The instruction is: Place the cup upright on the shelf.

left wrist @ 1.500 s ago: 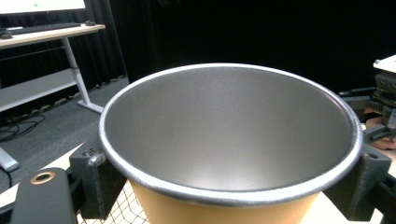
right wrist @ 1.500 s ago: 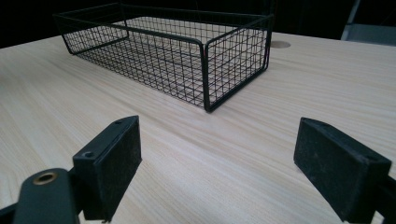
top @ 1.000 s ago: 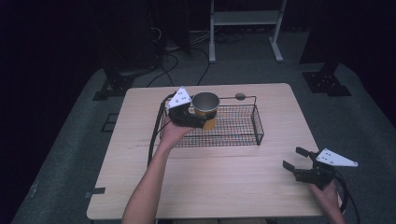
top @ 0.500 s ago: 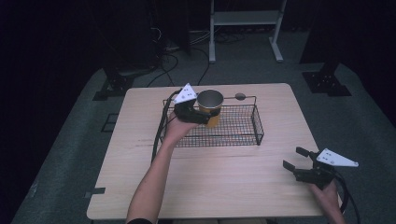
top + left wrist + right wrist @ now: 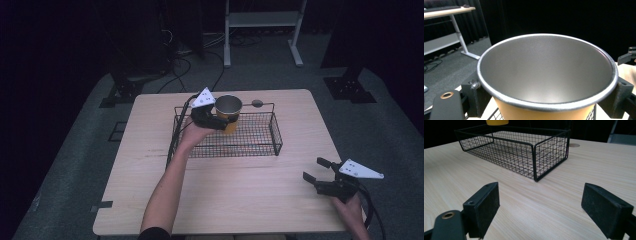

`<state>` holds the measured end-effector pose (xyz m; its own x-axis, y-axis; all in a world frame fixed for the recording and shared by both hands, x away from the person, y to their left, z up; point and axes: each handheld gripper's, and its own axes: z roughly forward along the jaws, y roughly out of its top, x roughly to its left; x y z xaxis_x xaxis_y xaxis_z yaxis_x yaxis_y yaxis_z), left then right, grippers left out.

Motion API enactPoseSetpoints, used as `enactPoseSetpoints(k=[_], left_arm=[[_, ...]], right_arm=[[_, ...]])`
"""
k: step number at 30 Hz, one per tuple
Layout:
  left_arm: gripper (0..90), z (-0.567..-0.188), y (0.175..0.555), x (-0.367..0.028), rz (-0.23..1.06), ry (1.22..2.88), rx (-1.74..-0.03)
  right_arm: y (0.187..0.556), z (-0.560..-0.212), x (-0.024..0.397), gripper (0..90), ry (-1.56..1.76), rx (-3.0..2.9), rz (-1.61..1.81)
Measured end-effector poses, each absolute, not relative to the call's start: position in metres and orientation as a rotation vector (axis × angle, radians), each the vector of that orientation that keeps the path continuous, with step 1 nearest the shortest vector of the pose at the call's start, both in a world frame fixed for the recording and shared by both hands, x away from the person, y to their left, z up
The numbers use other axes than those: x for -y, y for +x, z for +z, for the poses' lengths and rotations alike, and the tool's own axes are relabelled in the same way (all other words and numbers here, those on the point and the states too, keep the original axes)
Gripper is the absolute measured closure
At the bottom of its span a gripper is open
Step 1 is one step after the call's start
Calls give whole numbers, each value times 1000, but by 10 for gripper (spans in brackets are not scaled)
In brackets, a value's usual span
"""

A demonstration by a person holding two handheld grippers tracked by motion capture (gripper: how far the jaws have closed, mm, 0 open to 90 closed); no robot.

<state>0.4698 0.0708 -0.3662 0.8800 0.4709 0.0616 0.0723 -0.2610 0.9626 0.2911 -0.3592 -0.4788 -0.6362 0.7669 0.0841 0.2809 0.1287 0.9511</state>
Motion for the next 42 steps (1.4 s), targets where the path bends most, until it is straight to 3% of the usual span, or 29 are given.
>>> enactPoseSetpoints(k=[42], left_arm=[[132,-414,505,-62,320,1940,-372]], right_arm=[[291,-479,360,140,1001,-1984,1535]])
